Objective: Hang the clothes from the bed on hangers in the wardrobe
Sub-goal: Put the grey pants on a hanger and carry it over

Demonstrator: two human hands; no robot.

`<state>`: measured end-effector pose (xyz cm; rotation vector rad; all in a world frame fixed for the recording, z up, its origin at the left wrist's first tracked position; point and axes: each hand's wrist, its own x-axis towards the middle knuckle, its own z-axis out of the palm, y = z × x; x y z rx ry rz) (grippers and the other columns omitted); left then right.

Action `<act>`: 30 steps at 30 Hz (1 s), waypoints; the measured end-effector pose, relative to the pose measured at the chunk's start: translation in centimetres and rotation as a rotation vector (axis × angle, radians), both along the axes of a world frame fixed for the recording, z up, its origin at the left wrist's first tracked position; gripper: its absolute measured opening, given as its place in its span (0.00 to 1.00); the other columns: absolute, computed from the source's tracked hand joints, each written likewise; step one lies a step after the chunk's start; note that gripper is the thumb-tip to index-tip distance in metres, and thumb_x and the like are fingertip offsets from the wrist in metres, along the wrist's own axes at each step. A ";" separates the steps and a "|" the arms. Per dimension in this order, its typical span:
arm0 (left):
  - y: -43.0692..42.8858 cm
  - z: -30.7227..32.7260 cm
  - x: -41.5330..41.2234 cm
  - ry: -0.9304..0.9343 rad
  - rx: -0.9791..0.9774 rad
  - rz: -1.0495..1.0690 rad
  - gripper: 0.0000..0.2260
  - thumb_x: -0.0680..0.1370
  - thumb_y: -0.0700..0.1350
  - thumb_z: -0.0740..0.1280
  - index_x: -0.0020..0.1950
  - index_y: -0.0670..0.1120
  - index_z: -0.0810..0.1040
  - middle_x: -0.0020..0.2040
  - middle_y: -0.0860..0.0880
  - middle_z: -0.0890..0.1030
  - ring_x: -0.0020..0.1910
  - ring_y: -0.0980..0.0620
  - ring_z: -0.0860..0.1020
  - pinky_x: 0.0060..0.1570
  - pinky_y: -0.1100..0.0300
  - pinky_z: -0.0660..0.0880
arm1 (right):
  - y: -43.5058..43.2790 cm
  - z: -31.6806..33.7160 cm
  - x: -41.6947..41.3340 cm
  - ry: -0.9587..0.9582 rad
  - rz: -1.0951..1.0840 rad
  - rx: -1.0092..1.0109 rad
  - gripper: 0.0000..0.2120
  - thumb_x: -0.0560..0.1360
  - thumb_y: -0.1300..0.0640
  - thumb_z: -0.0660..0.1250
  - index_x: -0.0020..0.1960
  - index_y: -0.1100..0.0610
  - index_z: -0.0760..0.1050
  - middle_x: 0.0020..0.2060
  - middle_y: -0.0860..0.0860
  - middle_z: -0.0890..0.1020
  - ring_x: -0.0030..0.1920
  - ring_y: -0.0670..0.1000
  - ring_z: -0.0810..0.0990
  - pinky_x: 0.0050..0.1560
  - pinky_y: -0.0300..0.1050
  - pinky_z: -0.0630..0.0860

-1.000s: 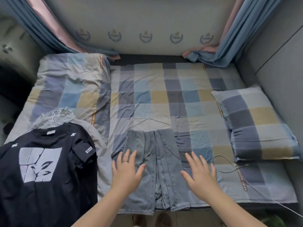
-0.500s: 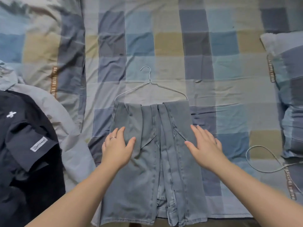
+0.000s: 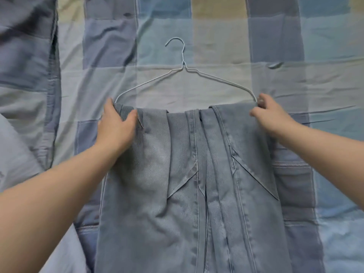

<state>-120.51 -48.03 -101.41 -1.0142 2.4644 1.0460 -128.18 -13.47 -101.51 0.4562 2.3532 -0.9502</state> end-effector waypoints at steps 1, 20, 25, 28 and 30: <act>0.1 0.0 -0.4 0.004 0.028 0.045 0.35 0.78 0.58 0.64 0.80 0.47 0.54 0.78 0.45 0.64 0.76 0.45 0.63 0.75 0.51 0.60 | -0.6 0.4 -0.7 -0.022 -0.116 -0.065 0.25 0.72 0.54 0.67 0.68 0.52 0.69 0.56 0.50 0.73 0.56 0.52 0.74 0.56 0.46 0.68; 3.0 23.7 1.6 0.131 0.527 0.792 0.16 0.80 0.49 0.69 0.63 0.42 0.76 0.42 0.49 0.76 0.31 0.54 0.71 0.21 0.69 0.68 | 3.7 25.2 6.5 -0.127 -0.615 -0.516 0.05 0.78 0.63 0.64 0.45 0.56 0.74 0.38 0.51 0.75 0.40 0.51 0.79 0.55 0.47 0.73; 6.3 35.3 7.3 0.228 0.621 0.812 0.12 0.81 0.47 0.68 0.63 0.45 0.77 0.46 0.52 0.78 0.40 0.59 0.77 0.26 0.69 0.73 | 6.7 36.7 12.8 -0.015 -0.597 -0.481 0.09 0.77 0.64 0.67 0.57 0.62 0.75 0.42 0.56 0.81 0.45 0.57 0.80 0.57 0.52 0.76; 8.3 41.8 11.2 0.317 0.629 0.744 0.18 0.81 0.47 0.68 0.70 0.45 0.75 0.60 0.50 0.79 0.51 0.60 0.77 0.43 0.70 0.74 | 8.8 43.4 16.3 0.083 -0.573 -0.444 0.04 0.77 0.63 0.68 0.51 0.62 0.78 0.42 0.58 0.81 0.46 0.60 0.80 0.51 0.49 0.82; 9.3 45.5 13.2 0.389 0.623 0.682 0.20 0.80 0.48 0.69 0.72 0.46 0.73 0.67 0.50 0.77 0.60 0.58 0.75 0.56 0.63 0.70 | 10.3 47.4 18.3 0.157 -0.522 -0.422 0.03 0.77 0.63 0.68 0.48 0.63 0.79 0.41 0.58 0.82 0.44 0.60 0.81 0.44 0.46 0.82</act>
